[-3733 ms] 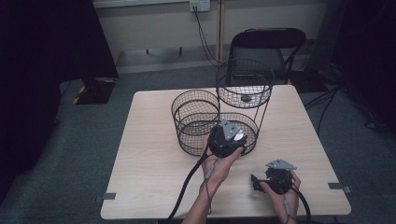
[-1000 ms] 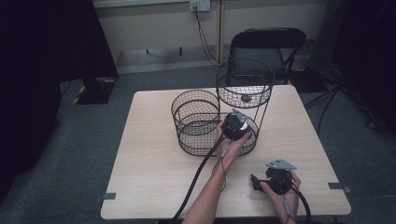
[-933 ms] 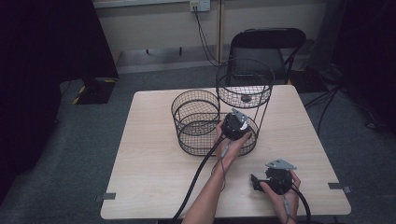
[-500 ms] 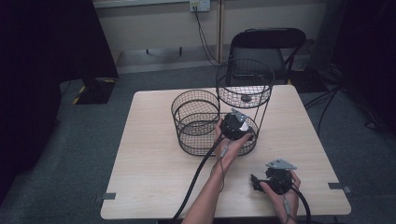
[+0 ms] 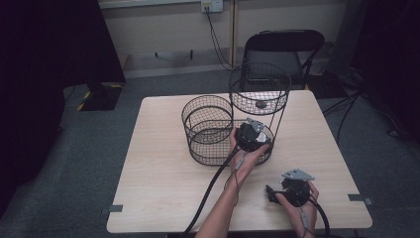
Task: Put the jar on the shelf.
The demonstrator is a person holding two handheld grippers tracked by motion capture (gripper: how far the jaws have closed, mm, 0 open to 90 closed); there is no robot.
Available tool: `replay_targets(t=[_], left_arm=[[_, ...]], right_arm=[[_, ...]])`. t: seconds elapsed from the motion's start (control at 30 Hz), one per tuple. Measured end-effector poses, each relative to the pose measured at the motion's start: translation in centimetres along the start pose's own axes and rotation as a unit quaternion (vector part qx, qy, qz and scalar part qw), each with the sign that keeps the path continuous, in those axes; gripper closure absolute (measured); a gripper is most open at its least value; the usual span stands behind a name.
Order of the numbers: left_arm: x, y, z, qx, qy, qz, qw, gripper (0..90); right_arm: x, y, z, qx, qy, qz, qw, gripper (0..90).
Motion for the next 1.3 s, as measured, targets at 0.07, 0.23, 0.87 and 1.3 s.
replay_targets(t=[0.07,0.23,0.87,1.3], left_arm=[[0.1,0.1,0.0,-0.001,0.003,0.002,1.0000,9.8],[0.5,0.6,0.1,-0.010,0.007,0.010,0.9999,9.5],[1.3,2.6,0.3,-0.027,0.019,0.026,0.9991,6.9],[1.7,4.1,0.4,-0.024,0.020,0.040,0.9987,4.5]], right_arm=[[0.0,0.0,0.0,0.000,0.000,0.000,1.0000,5.1],[0.0,0.0,0.0,0.000,0.000,0.000,1.0000,5.1],[0.0,0.0,0.0,0.000,0.000,0.000,1.0000,5.1],[0.0,0.0,0.0,0.000,0.000,0.000,1.0000,5.1]])
Point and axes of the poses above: each handheld gripper's, and its own axes: y roughly backward along the jaws, x roughly out of its top, z roughly to its right, the point moved 6 cm from there along -y, roughly forward along the jaws, and after that the axes turned 11 degrees about z, right-handed, at the moved point
